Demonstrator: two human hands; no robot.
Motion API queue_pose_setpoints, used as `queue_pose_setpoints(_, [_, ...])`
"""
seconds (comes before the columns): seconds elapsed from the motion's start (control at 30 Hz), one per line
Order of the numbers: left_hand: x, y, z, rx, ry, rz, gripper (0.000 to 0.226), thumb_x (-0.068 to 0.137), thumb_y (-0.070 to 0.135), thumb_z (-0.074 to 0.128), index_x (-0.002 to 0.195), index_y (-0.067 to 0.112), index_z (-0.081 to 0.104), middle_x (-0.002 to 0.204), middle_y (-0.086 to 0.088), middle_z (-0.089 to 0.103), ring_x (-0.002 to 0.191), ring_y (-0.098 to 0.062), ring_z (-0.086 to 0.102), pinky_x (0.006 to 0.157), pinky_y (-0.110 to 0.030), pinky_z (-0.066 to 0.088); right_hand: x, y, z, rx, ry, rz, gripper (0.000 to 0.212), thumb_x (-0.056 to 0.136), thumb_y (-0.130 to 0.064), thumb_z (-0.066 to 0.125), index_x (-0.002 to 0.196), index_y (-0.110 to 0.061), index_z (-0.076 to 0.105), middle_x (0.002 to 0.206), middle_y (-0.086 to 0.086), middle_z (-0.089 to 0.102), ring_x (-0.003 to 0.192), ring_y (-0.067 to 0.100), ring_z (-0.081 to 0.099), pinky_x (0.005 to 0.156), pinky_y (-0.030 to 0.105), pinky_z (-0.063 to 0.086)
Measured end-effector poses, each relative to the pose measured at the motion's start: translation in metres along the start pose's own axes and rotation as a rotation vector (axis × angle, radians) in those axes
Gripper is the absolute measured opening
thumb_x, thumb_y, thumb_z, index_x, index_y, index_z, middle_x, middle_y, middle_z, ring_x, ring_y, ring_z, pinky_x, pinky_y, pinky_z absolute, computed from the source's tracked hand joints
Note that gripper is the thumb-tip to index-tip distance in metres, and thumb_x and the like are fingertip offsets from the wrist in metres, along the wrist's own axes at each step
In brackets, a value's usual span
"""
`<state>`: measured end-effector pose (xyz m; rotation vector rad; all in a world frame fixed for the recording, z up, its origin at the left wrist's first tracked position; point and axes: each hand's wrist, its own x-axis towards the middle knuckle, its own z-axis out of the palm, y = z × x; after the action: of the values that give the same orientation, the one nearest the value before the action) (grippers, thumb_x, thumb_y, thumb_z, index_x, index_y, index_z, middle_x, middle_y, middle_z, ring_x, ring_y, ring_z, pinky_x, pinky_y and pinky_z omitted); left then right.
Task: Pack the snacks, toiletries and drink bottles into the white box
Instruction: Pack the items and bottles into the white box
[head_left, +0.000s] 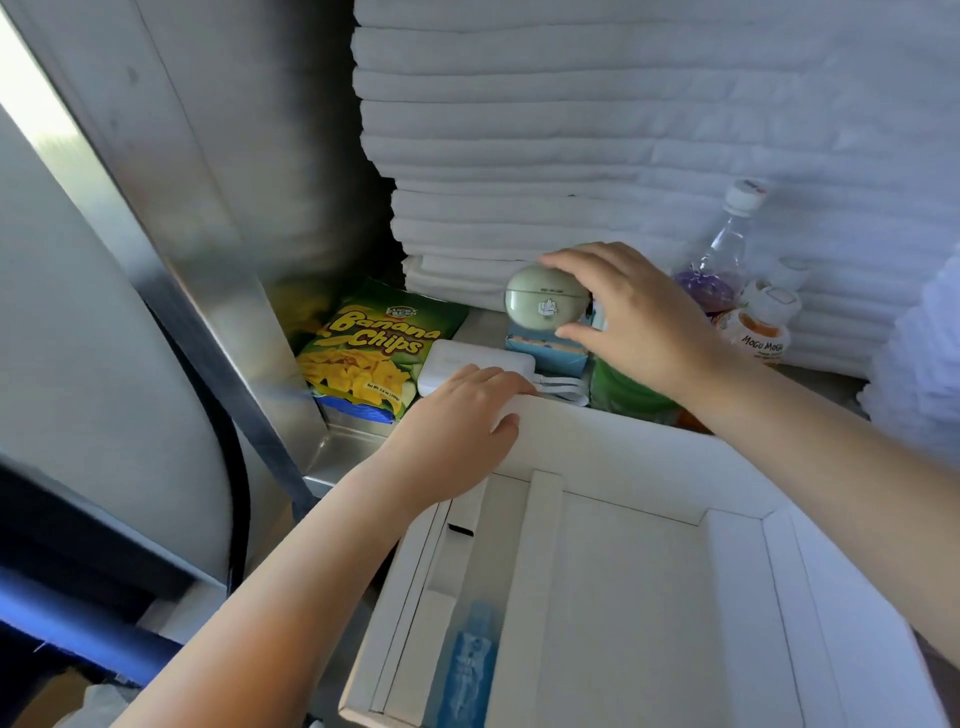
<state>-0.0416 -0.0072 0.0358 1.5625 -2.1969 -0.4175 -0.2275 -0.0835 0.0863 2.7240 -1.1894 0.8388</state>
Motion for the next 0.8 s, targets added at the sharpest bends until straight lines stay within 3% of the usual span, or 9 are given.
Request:
queue_pose_setpoints(0.1, [-0.001,-0.001,0.001,-0.028,0.004,0.0,0.034,0.094,0.025,0.044,0.127,0.03,0.048,0.125,0.014,0.052,0.117,-0.002,0.037,0.091,-0.026,0.04,-0.035,-0.008,-0.018,-0.007,-0.019,-0.012,0.062,0.073,-0.011,0.079,0.13,-0.011,0.054,0.125,0.005,0.057,0.114,0.018,0.046,0.098,0.022,0.032])
queue_pose_setpoints(0.27, [0.0,-0.002,0.0,-0.077,-0.011,-0.011,0.037,0.097,0.029,0.04,0.134,0.027,0.04,0.129,0.01,0.05,0.12,-0.003,0.035,0.09,-0.017,0.029,-0.079,-0.022,-0.025,0.004,-0.063,-0.078,0.059,0.073,-0.014,0.08,0.127,-0.009,0.056,0.124,0.003,0.058,0.113,0.016,0.049,0.102,0.021,0.034])
queue_pose_setpoints(0.4, [-0.002,-0.002,-0.003,-0.13,-0.029,0.003,0.033,0.098,0.024,0.037,0.13,0.023,0.044,0.129,0.01,0.048,0.121,-0.003,0.034,0.088,-0.011,0.023,-0.089,-0.028,-0.018,-0.074,-0.17,-0.277,0.054,0.076,-0.009,0.076,0.126,-0.005,0.057,0.124,0.008,0.059,0.113,0.023,0.053,0.099,0.033,0.042])
queue_pose_setpoints(0.5, [-0.008,-0.001,-0.006,-0.161,-0.011,0.027,0.029,0.097,0.024,0.039,0.125,0.021,0.046,0.124,0.012,0.047,0.116,0.0,0.035,0.085,-0.011,0.025,-0.087,-0.031,-0.01,-0.063,-0.243,-0.394,0.048,0.082,-0.016,0.071,0.127,-0.005,0.056,0.123,0.009,0.058,0.112,0.023,0.053,0.099,0.032,0.043])
queue_pose_setpoints(0.6, [-0.017,-0.006,-0.008,-0.103,-0.022,0.046,0.032,0.095,0.027,0.045,0.127,0.024,0.042,0.13,0.013,0.043,0.12,-0.001,0.034,0.09,-0.016,0.029,-0.085,-0.035,0.005,-0.07,-0.352,-0.529,0.043,0.087,-0.01,0.066,0.128,-0.005,0.054,0.124,0.009,0.057,0.112,0.024,0.054,0.096,0.035,0.045])
queue_pose_setpoints(0.8, [-0.025,-0.014,-0.011,-0.142,-0.04,0.024,0.041,0.094,0.009,0.039,0.132,0.024,0.037,0.14,0.011,0.036,0.127,0.0,0.027,0.094,-0.01,0.022,-0.081,-0.045,0.038,-0.054,-0.502,-0.731,0.044,0.087,-0.002,0.057,0.13,-0.009,0.053,0.125,0.008,0.057,0.114,0.024,0.053,0.083,0.035,0.052])
